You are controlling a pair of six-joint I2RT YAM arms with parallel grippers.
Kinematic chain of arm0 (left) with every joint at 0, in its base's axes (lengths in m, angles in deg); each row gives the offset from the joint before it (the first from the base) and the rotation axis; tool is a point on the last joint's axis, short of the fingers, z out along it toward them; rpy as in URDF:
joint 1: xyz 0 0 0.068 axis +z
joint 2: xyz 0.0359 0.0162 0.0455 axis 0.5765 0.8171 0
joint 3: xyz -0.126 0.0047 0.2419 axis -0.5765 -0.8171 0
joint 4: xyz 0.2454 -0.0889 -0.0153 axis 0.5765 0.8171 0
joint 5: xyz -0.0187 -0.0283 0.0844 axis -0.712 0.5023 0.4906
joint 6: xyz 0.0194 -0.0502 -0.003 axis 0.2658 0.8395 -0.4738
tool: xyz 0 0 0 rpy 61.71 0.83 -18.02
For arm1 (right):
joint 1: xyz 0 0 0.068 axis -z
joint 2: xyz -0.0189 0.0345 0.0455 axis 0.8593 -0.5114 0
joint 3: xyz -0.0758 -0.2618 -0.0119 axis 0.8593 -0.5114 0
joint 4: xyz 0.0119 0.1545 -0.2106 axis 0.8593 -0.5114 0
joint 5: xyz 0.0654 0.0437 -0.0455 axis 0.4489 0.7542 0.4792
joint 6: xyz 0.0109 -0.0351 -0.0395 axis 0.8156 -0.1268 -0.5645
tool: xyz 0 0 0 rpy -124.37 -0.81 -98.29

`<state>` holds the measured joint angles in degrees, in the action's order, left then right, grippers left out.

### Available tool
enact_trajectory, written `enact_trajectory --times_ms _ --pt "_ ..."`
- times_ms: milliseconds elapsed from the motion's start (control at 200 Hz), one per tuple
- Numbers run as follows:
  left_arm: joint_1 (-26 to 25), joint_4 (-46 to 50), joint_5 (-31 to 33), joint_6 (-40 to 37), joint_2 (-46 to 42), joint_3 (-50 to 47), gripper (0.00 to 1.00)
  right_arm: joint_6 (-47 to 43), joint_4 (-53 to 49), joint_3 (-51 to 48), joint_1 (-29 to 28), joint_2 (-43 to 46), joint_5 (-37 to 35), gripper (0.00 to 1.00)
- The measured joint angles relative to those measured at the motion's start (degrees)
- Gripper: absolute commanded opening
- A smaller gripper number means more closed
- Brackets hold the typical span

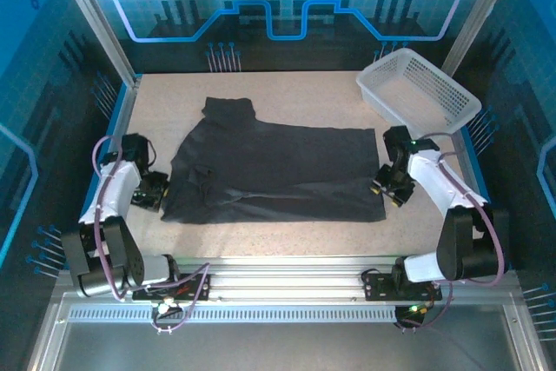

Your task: Fold and stack the t-shirts

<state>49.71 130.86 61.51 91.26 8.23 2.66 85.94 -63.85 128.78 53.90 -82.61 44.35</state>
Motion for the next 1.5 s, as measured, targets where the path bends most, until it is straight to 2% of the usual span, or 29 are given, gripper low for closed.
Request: enact_trajectory --times_ms 90,295,430,665,775,895,955,1060,1270,1501 --pt "-6.4 -2.0 -2.4 3.7 -0.9 1.4 0.58 -3.0 5.0 0.9 -2.0 -0.3 4.2 0.58" --pt "-16.7 -7.1 -9.4 7.8 4.1 0.4 0.59 -9.8 15.2 4.4 -8.4 -6.3 18.6 0.61" --pt "-19.4 -8.0 -10.3 7.8 7.4 -0.9 0.58 -11.6 18.0 6.1 -10.0 -8.0 22.5 0.62" --pt "-22.5 -7.0 -9.5 7.7 8.9 -1.7 0.51 -11.6 18.5 6.1 -9.8 -8.0 24.1 0.6" --pt "-23.8 -6.9 -8.8 7.8 9.0 -1.8 0.45 -11.6 18.5 6.1 -9.5 -8.0 24.2 0.59" --pt "-24.9 -7.2 -8.5 8.2 10.3 -1.8 0.32 -11.6 18.5 6.1 -9.4 -8.0 24.2 0.59" --pt "-25.3 -7.5 -8.2 8.9 11.5 -1.8 0.24 -11.6 18.6 6.1 -9.3 -8.0 24.4 0.58" --pt "-25.5 -8.1 -7.5 9.0 12.7 -1.8 0.0 -11.5 18.5 6.1 -9.0 -8.0 24.4 0.56" --pt "-25.6 -8.3 -5.6 8.8 12.7 0.9 0.0 -11.4 18.5 6.1 -7.4 -8.0 24.1 0.54" --pt "-25.9 -9.4 -5.3 6.0 17.1 11.7 0.0 -11.4 18.3 6.1 -5.9 -8.0 23.9 0.52"
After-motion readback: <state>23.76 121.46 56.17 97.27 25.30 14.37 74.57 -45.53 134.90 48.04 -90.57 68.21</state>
